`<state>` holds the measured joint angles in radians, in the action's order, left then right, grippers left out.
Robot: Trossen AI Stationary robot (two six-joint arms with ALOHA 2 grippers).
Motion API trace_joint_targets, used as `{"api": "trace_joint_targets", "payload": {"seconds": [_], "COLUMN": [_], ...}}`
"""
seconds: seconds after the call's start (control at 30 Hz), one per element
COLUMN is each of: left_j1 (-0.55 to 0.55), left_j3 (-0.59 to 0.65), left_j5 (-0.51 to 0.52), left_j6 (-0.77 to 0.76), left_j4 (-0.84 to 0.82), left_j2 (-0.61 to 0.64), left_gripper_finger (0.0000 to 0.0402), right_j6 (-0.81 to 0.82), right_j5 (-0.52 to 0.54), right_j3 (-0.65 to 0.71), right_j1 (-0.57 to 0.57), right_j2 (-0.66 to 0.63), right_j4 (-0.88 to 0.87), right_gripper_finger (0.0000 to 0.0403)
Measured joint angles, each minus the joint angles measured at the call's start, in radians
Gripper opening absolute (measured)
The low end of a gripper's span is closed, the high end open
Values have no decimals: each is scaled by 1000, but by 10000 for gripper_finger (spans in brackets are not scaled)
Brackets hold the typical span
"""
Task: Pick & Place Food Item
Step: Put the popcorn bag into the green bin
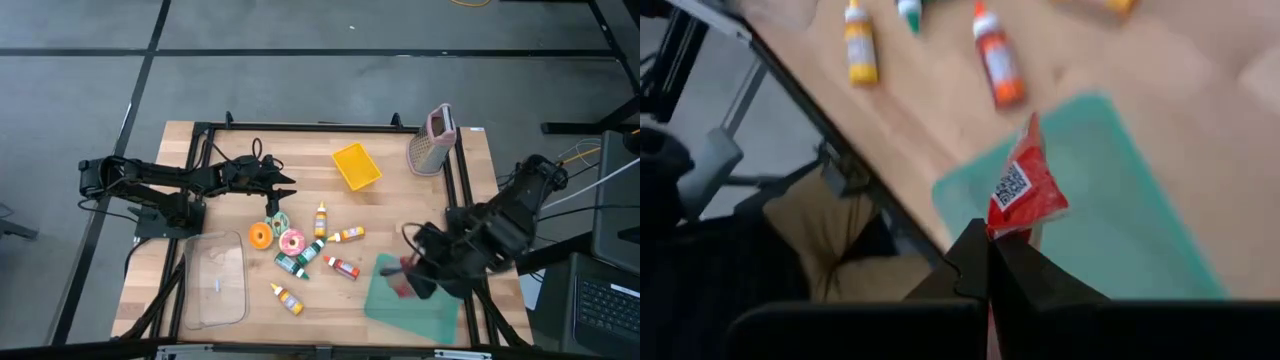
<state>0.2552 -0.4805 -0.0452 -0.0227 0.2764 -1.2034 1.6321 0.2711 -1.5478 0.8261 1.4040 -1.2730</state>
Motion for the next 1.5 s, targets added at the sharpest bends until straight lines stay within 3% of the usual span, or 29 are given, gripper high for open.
{"api": "trace_joint_targets", "payload": {"seconds": [0.37, 0.57, 1.0, 1.5], "left_j1": [0, 2, 17, 23], "left_j3": [1, 1, 1, 1], "left_j5": [0, 2, 8, 8], "left_j6": [1, 10, 18, 10], "left_j4": [5, 17, 19, 48], "left_j2": [0, 0, -31, -113], "left_gripper_finger": [144, 144, 143, 143], "right_j6": [544, 556, 568, 579], "right_j5": [53, 41, -184, -254], "right_j3": [26, 29, 29, 30], "right_j1": [286, 279, 207, 159], "right_j2": [33, 75, 189, 207], "right_j4": [-123, -94, -100, -174], "right_gripper_finger": [0, 0, 0, 0]}}
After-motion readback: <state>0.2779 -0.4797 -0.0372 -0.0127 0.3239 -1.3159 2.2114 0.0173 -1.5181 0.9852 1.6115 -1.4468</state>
